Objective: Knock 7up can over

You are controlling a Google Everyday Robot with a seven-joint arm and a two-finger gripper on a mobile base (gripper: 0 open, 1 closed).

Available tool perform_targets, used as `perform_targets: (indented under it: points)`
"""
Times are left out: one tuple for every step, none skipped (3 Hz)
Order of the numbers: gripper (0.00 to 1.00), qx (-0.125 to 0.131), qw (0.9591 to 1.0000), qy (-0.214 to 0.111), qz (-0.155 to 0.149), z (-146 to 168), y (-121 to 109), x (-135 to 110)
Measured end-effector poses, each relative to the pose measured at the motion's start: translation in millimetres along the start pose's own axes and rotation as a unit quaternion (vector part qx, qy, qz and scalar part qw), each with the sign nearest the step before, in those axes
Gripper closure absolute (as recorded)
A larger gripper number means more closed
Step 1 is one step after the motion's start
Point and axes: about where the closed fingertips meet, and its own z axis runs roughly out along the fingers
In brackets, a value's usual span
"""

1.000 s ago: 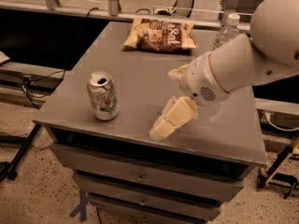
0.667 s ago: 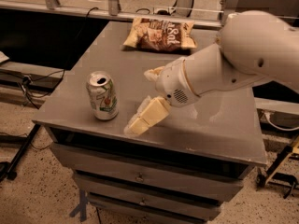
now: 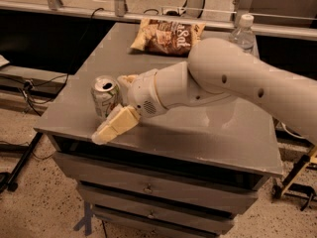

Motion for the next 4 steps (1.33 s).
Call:
perform_targets:
  points:
    - [0.16, 0.008, 0.9997, -0.021, 0.005, 20, -12, -5]
    - [0.47, 0.038, 0.9983, -0.041, 0.014, 13, -41, -9]
    - [0.71, 0.074, 0.9967, -0.032, -0.003, -31, -72, -22]
    - [0.95, 0.098, 0.994, 0.024, -0.043, -79, -88, -44]
